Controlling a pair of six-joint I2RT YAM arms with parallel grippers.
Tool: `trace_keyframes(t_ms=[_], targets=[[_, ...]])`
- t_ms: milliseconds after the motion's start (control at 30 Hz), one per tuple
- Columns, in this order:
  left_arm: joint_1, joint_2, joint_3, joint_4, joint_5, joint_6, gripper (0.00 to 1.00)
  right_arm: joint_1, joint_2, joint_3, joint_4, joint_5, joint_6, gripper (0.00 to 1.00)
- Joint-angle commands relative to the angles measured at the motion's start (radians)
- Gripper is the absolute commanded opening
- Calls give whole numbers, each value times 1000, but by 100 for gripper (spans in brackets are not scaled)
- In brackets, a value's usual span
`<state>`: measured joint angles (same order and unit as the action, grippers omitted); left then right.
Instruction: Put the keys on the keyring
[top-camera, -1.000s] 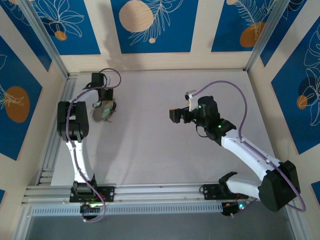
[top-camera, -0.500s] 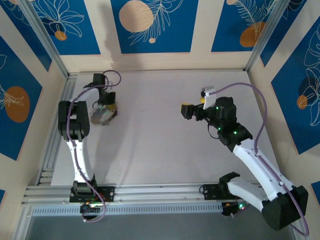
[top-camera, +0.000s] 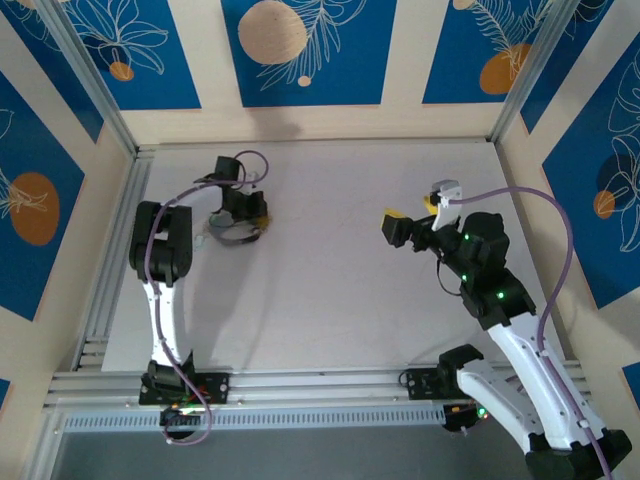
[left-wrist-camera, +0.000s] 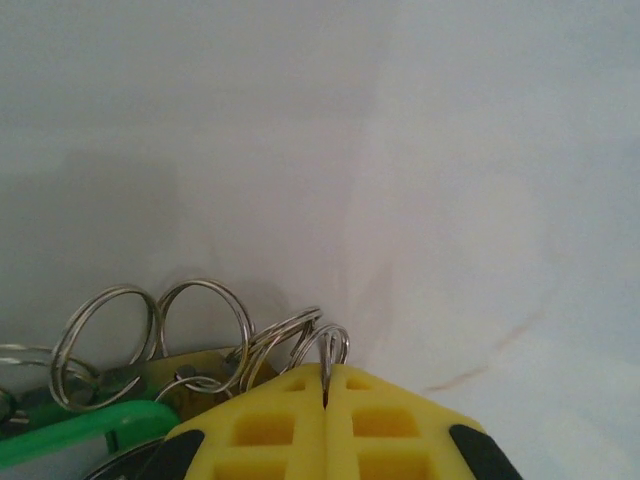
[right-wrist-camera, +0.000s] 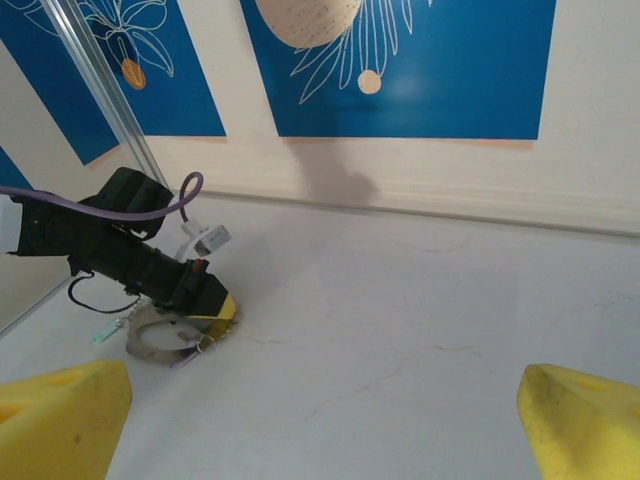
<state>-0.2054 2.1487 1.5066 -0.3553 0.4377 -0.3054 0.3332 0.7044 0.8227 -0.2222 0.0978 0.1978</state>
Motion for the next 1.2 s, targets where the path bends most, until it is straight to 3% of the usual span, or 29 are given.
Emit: trace_keyframes(t_ms=[0, 267, 400, 533, 600, 733, 933, 1167], targets=[[-68, 38, -7, 27, 115, -86, 0, -6, -31, 23, -39, 9, -15, 99], [-232, 37, -43, 131, 201, -188, 0, -19, -68, 12, -62, 16, -14, 99], [-276, -41, -124, 242, 233, -270, 0, -23, -65, 7, -61, 10, -12, 99], [-317, -132, -151, 207, 237, -256, 0, -25, -55, -8, -49, 4, -8, 99], [-295, -207, -174, 176, 203, -234, 0, -25, -48, -8, -48, -6, -2, 99], [-158, -341, -147, 24, 123, -123, 0, -25, -40, -19, -35, -46, 23, 99], [-9, -418, -53, -162, 86, 6, 0, -15, -1, -57, -12, -75, 55, 99], [-22, -465, -145, -150, 97, 22, 0, -3, 27, -72, 12, -76, 54, 99]])
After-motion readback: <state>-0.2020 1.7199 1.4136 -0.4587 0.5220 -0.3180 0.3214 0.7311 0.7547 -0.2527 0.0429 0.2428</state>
